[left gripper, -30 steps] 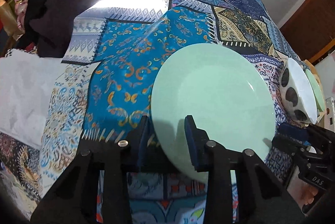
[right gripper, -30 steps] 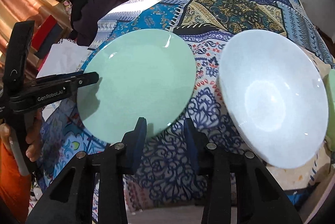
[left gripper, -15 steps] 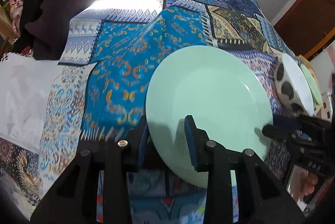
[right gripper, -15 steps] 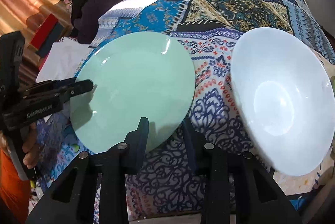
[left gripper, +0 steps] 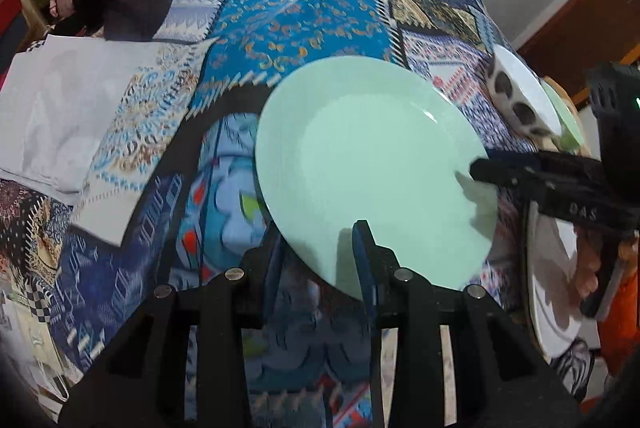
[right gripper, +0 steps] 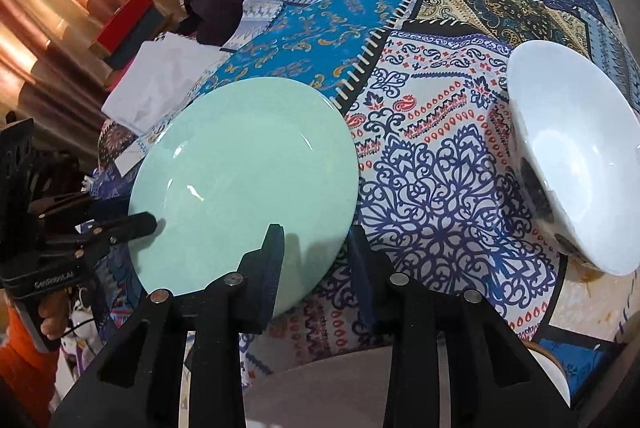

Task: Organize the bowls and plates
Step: 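Lift the mint green plate and carry it toward the white bowl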

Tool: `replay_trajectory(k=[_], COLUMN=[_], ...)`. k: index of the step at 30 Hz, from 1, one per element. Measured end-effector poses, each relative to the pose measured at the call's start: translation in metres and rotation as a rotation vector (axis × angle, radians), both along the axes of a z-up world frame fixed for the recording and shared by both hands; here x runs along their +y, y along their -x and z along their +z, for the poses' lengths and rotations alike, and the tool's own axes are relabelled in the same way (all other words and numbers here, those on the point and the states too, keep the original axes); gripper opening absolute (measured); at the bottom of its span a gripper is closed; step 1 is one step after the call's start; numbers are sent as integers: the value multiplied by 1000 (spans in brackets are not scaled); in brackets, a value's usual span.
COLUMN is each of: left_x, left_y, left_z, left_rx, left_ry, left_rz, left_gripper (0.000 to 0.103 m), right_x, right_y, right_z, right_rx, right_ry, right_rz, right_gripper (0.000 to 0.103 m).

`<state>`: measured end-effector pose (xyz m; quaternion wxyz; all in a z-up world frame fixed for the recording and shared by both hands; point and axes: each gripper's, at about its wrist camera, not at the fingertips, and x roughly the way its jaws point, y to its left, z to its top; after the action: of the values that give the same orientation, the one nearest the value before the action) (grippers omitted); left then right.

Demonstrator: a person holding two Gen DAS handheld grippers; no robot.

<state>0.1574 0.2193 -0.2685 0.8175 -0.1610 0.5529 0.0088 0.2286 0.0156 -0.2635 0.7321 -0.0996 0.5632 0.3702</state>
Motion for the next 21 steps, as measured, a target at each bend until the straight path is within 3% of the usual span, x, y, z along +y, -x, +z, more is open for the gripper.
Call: replay_trajectory(k=[13, 21], left_x=[12, 10], left_y=[-14, -15], left_z=[-9, -8], left_rx=[6, -3], left_ry=[34, 24], left_rz=[28, 51], left_gripper=[34, 34], right_x=[11, 8], right_y=[-12, -13], right_z=[-11, -6], right_rx=[5, 1], right_ry=[14, 19], right_rz=[-10, -22], right_gripper=[30, 24])
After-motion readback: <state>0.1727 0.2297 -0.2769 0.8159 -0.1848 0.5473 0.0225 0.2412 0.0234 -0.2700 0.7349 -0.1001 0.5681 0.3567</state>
